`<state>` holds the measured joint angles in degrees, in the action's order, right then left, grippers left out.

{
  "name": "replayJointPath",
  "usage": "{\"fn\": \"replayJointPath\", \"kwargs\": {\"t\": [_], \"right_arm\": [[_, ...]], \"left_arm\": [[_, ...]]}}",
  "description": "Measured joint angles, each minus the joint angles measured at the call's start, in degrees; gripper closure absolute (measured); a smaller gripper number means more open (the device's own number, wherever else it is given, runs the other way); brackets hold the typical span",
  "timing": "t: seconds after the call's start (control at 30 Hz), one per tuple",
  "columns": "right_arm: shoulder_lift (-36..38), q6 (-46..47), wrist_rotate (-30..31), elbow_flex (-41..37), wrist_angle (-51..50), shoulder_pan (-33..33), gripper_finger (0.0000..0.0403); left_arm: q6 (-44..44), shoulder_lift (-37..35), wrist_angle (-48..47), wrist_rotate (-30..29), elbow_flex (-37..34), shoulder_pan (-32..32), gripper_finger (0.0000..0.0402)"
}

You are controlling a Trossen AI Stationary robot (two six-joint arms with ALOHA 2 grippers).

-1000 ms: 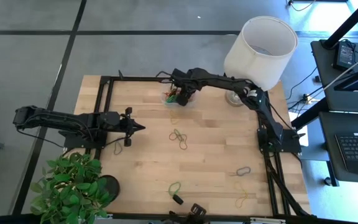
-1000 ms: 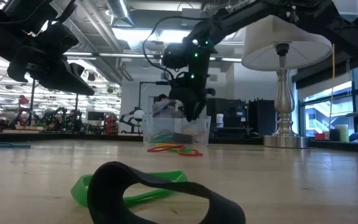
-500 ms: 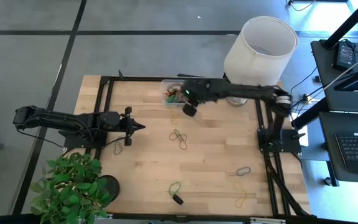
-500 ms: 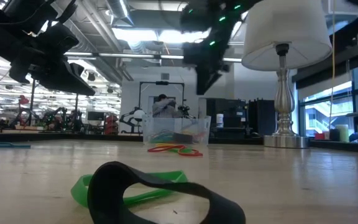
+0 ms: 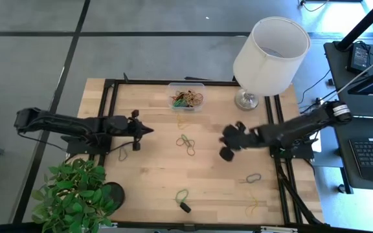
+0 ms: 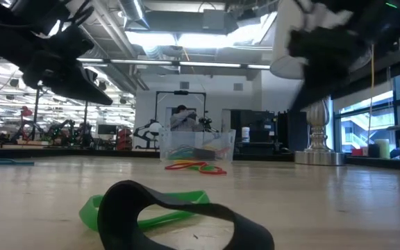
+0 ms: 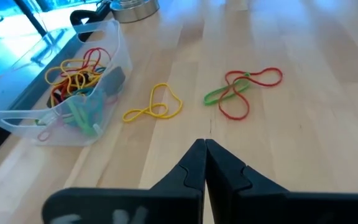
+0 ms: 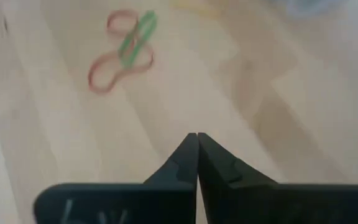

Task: Pick and place rubber bands into bin
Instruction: Put the red rubber band into the transparent bin

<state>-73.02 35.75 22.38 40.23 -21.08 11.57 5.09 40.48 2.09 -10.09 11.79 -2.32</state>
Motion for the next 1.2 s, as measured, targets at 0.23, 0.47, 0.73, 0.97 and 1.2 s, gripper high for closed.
{"fn": "replayJointPath", "kwargs": {"t": [0.23,0.47,0.73,0.97,1.2], "right_arm": [[1.8,7.4,5.0,-14.1,13.5,9.1,0.0395],[2.1,6.0,5.1,-16.2,15.8,9.5,0.0393],[2.1,4.2,5.1,-16.2,16.2,9.5,0.0378],[2.1,4.1,5.1,-16.2,16.1,9.5,0.0378],[2.1,2.8,5.1,-16.2,16.1,9.5,0.0377]], "left_arm": [[-0.7,12.5,0.3,-0.1,7.6,0.0,0.04],[1.9,27.8,-1.0,-0.5,19.1,1.0,0.04],[7.9,43.5,-2.3,-0.9,33.1,3.7,0.04],[9.2,53.5,-6.1,-0.9,43.0,5.0,0.0385],[11.6,61.9,-12.4,-1.7,48.7,5.0,0.0323]]}}
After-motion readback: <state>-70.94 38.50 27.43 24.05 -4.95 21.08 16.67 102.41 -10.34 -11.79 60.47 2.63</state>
